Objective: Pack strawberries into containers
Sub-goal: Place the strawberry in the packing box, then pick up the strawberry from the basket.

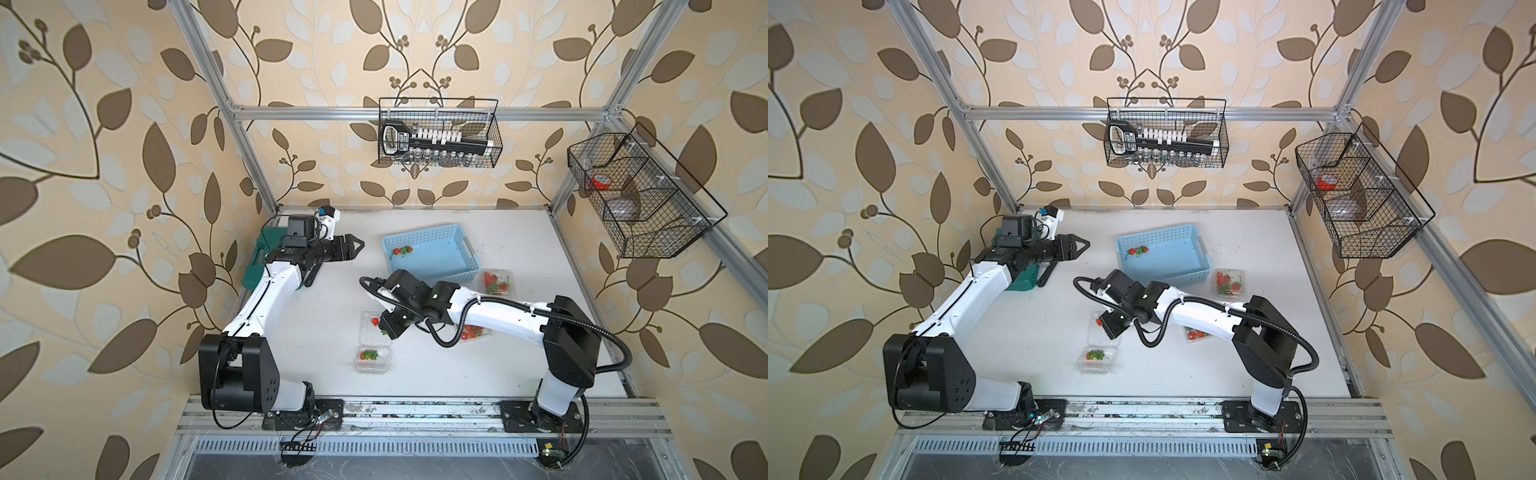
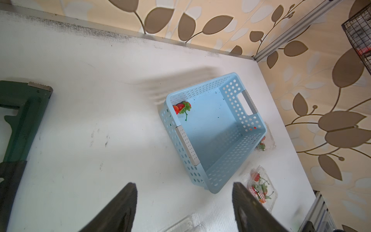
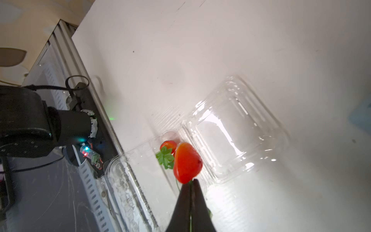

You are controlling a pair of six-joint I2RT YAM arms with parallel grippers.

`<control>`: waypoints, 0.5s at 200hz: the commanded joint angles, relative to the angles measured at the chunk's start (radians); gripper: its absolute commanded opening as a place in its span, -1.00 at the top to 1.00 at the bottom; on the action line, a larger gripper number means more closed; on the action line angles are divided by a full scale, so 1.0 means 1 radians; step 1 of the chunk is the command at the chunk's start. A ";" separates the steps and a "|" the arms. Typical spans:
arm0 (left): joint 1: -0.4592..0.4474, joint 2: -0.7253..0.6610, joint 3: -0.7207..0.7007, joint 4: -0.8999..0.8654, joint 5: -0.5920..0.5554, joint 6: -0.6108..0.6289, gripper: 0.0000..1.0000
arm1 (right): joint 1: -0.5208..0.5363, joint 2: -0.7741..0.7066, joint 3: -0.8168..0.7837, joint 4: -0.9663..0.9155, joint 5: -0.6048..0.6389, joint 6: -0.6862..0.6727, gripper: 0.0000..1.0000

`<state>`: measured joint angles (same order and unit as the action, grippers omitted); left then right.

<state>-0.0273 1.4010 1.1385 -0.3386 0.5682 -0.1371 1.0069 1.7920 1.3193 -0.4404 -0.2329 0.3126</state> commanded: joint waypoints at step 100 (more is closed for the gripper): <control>-0.006 -0.043 -0.009 0.017 0.007 0.003 -0.52 | 0.140 0.130 0.018 -0.062 -0.053 -0.058 0.87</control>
<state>-0.0273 1.3998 1.1385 -0.3386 0.5682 -0.1371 1.1439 1.9049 1.3193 -0.4725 -0.2771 0.2836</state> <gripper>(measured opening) 0.763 0.049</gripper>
